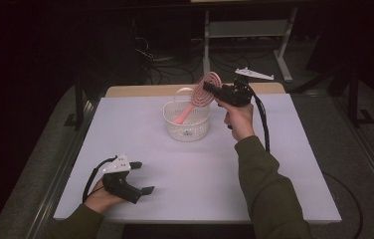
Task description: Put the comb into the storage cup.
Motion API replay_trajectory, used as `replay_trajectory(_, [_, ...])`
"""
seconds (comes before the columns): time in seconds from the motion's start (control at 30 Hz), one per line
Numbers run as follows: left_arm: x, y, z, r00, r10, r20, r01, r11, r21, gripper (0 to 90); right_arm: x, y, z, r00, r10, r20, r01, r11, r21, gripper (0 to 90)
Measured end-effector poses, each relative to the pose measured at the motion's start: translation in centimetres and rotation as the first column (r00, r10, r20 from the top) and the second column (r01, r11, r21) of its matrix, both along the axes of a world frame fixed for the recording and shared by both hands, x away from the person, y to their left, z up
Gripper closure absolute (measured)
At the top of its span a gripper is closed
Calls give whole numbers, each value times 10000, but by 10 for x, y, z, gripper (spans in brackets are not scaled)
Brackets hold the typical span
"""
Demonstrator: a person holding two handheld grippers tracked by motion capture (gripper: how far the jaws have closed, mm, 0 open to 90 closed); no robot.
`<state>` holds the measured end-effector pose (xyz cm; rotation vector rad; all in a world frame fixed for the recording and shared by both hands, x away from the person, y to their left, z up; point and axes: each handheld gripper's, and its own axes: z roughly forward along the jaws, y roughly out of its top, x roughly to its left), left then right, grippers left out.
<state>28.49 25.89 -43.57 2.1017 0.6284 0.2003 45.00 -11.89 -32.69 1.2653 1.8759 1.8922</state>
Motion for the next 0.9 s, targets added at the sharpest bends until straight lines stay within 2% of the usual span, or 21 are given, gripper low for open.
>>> replay_trajectory(0.37, [0, -1, 0, 10000, -21, -19, 21, 10000, 46, 0, 3, 8, -19, 9997, -13, -259, 16, 9999, 124, 634])
replay_trajectory(0.9, [-1, -2, -1, 9999, -98, -29, 98, 9999, 99, 0, 6, 21, -40, 9983, -49, -580, 42, 9999, -126, 633])
